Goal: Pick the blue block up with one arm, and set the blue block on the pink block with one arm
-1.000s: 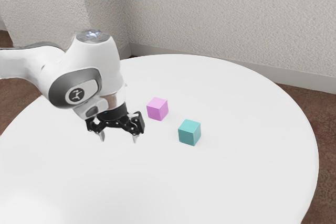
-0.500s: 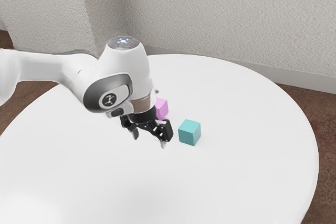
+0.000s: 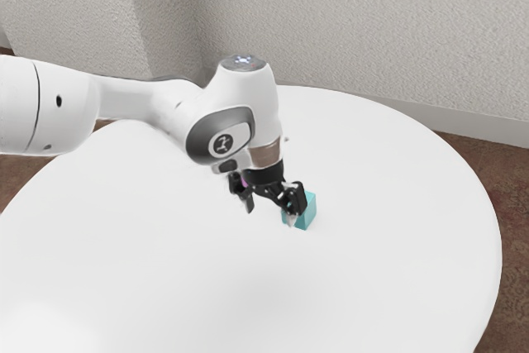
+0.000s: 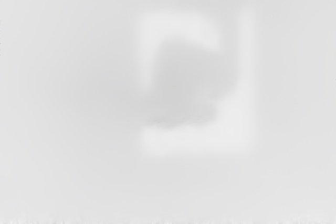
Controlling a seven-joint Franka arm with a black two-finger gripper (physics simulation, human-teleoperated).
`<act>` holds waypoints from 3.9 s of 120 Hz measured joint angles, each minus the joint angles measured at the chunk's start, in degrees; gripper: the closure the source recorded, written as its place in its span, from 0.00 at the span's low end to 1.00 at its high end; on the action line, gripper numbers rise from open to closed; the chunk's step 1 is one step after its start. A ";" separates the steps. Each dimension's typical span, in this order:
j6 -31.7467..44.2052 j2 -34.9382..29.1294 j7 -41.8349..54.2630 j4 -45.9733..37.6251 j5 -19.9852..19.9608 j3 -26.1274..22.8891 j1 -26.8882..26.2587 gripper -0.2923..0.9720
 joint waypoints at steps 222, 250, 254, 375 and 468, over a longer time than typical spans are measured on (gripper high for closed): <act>-11.95 33.09 8.22 41.10 0.64 1.57 4.38 0.23; -13.10 35.01 8.22 44.40 0.64 1.57 4.38 0.23; -13.21 35.09 8.22 44.46 0.64 1.57 4.38 0.23; -12.90 39.12 8.22 46.26 2.30 0.43 4.38 0.23; -12.13 42.07 8.22 48.22 2.31 0.43 4.73 0.23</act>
